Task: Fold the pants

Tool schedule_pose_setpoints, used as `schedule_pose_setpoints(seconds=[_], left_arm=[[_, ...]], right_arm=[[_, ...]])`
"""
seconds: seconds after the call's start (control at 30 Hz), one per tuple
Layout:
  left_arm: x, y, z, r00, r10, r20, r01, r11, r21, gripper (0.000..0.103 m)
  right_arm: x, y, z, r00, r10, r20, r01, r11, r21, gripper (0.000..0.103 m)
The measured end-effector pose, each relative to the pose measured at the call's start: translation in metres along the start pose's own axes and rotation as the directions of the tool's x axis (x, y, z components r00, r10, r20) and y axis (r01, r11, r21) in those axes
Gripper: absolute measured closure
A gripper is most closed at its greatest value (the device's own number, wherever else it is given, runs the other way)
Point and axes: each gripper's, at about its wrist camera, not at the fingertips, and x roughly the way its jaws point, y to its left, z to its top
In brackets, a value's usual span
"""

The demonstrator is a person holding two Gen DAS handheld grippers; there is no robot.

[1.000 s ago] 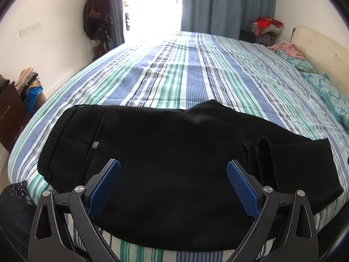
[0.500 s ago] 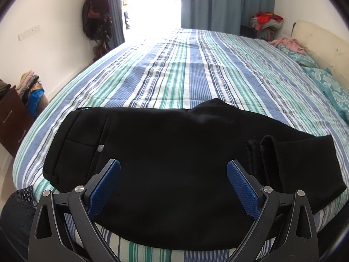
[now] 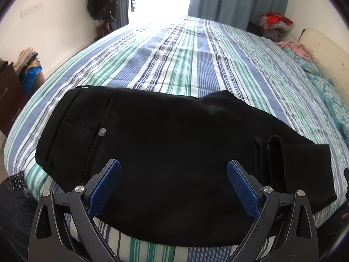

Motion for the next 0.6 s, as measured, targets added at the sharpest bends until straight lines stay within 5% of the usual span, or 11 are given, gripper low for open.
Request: schedule_pose_setpoints(seconds=[0.2,0.33,0.5,0.6], left_arm=[[-0.017,0.081,0.064,0.993,-0.112,0.047,0.118,0.983,-0.143,0.004],[-0.007,0.140,0.091,0.990,-0.137,-0.026,0.125,0.958,-0.258,0.004],[0.023,0.141,0.087,0.989,-0.055,-0.135,0.042,0.995,-0.094,0.004],[0.051,0.154,0.083,0.977,-0.039,-0.209,0.014,0.993,-0.119,0.004]], right_arm=[[-0.002,-0.006,-0.002,1.000,0.000,-0.005,0.000,1.000,0.021,0.000],[0.003,-0.007,-0.003,1.000,0.010,-0.025,-0.009,0.999,0.036,0.000],[0.005,-0.002,-0.003,0.999,0.016,-0.030,-0.015,0.999,0.034,0.000],[0.004,0.003,-0.004,0.999,0.016,-0.029,-0.016,1.000,0.009,0.000]])
